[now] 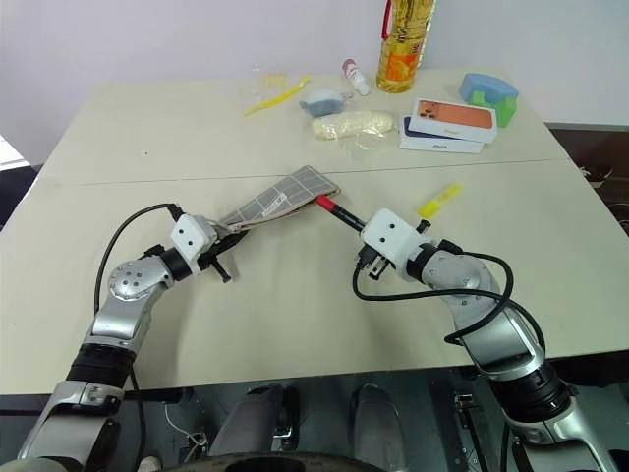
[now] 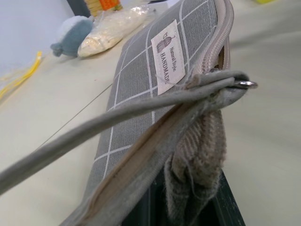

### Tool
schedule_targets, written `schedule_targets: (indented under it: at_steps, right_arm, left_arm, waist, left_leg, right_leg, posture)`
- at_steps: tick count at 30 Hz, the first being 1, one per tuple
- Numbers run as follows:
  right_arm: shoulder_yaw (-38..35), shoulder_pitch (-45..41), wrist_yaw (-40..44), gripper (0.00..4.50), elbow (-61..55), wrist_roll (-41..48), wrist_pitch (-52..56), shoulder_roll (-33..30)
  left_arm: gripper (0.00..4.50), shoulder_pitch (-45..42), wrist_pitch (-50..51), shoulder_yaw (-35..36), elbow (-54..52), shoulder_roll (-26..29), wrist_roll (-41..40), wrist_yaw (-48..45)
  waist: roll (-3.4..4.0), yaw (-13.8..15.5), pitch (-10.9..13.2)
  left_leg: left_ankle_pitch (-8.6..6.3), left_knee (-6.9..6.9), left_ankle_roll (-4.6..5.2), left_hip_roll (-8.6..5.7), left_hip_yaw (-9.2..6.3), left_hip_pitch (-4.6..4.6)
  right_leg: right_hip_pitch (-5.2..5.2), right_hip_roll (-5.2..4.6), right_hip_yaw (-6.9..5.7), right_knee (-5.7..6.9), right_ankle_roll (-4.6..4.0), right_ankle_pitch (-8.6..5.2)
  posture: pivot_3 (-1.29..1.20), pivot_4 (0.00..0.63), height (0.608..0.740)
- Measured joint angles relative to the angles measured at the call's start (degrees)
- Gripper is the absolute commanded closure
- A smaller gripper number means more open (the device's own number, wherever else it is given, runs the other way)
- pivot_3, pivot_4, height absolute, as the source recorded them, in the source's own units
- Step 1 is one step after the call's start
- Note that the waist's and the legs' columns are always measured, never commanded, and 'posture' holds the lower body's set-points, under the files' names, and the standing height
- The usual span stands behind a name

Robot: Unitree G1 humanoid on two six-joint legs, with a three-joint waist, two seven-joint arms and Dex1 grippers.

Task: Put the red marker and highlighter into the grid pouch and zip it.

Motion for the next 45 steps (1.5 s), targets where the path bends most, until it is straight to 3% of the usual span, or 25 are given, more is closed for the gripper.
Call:
schedule_targets:
  at_steps: [8, 16, 21, 26, 29, 33, 38, 42, 45]
  right_arm:
    - [1.39, -0.71, 1.75, 4.08, 0.30, -3.64, -1.27, -2.41]
    - [6.93, -3.09, 7.80, 4.08, 0.58, -10.56, -9.59, -8.29]
    - [12.33, -5.61, 12.82, 4.08, -0.07, -13.78, -15.43, -8.19]
    - [12.87, -6.46, 14.91, 4.08, 0.17, -15.50, -16.56, -6.25]
    - [12.16, -6.28, 16.29, 2.64, 0.36, -14.57, -16.39, -5.73]
    - [5.87, -3.88, 16.77, 0.69, -1.85, -6.87, -12.30, -0.98]
    - [-8.94, -4.70, 15.14, 0.69, -7.67, 9.38, 2.38, 7.48]
    - [-15.47, -6.18, 10.84, 0.69, -6.07, 13.86, 8.54, 8.82]
    - [-20.30, -8.26, 4.30, 0.03, 0.25, 14.86, 15.14, 11.41]
  left_arm:
    - [4.50, 0.36, -1.03, -0.45, -0.19, 0.77, 0.01, -1.90]
    - [4.50, 0.90, -2.38, -1.96, -2.27, 4.01, 0.16, -6.96]
    - [4.50, 0.98, -2.08, -5.51, -6.15, 4.91, 0.07, -12.17]
    - [4.50, 0.90, -0.72, -6.23, -7.25, 5.05, 0.05, -13.20]
    - [4.50, 0.83, 0.17, -6.37, -7.30, 4.86, 0.05, -13.30]
    - [4.50, 0.63, 0.41, -6.65, -8.47, 4.41, 0.12, -11.86]
    - [4.50, 1.14, 0.84, -6.60, -8.39, 3.54, 1.02, -7.79]
    - [4.50, 1.43, 2.08, -6.34, -8.01, 2.51, 1.33, -4.78]
    - [4.50, 1.15, 3.04, -6.15, -7.16, 0.73, 1.51, -1.85]
  waist:
    - [0.00, -0.04, 0.00]
    - [0.00, -0.12, 0.00]
    - [0.00, -0.04, 0.00]
    - [0.00, -0.04, 0.00]
    - [0.00, 0.02, 0.00]
    - [0.00, 0.40, 0.00]
    - [-0.01, 0.99, 0.00]
    - [-0.02, 1.12, -0.01]
    - [-0.02, 1.12, -0.01]
  left_leg:
    - [0.00, 0.00, 0.00, 0.00, 0.00, 0.00]
    - [0.00, 0.01, 0.00, 0.00, 0.00, 0.00]
    - [0.00, 0.03, 0.00, 0.00, 0.00, 0.00]
    - [0.00, 0.05, -0.01, 0.00, -0.01, 0.00]
    - [0.00, 0.06, 0.00, 0.00, -0.01, 0.00]
    - [0.00, 0.06, -0.01, 0.01, -0.03, 0.00]
    - [0.00, 0.07, -0.01, 0.02, -0.04, 0.04]
    - [0.00, 0.08, 0.00, -0.01, -0.05, 0.05]
    - [0.00, 0.08, -0.01, -0.01, -0.04, 0.07]
  right_leg:
    - [0.00, 0.00, 0.00, 0.00, 0.00, 0.00]
    - [0.00, 0.00, 0.00, 0.00, 0.00, 0.00]
    - [0.01, 0.00, 0.00, 0.00, 0.00, 0.00]
    - [0.02, 0.01, -0.01, 0.01, 0.00, 0.00]
    - [0.03, 0.01, -0.01, 0.01, 0.00, 0.00]
    - [0.05, 0.01, -0.02, 0.01, 0.00, 0.00]
    - [0.08, 0.00, -0.01, 0.03, -0.01, 0.01]
    - [0.11, -0.03, -0.01, 0.01, -0.02, 0.01]
    - [0.10, -0.02, -0.01, 0.06, -0.02, 0.01]
  posture:
    - [0.00, 0.150, 0.740]
    - [0.00, 0.150, 0.740]
    - [0.00, 0.150, 0.740]
    - [0.00, 0.150, 0.740]
    - [0.00, 0.150, 0.740]
    - [0.00, 0.150, 0.740]
    - [0.00, 0.150, 0.740]
    - [0.00, 0.150, 0.740]
    - [0.00, 0.150, 0.740]
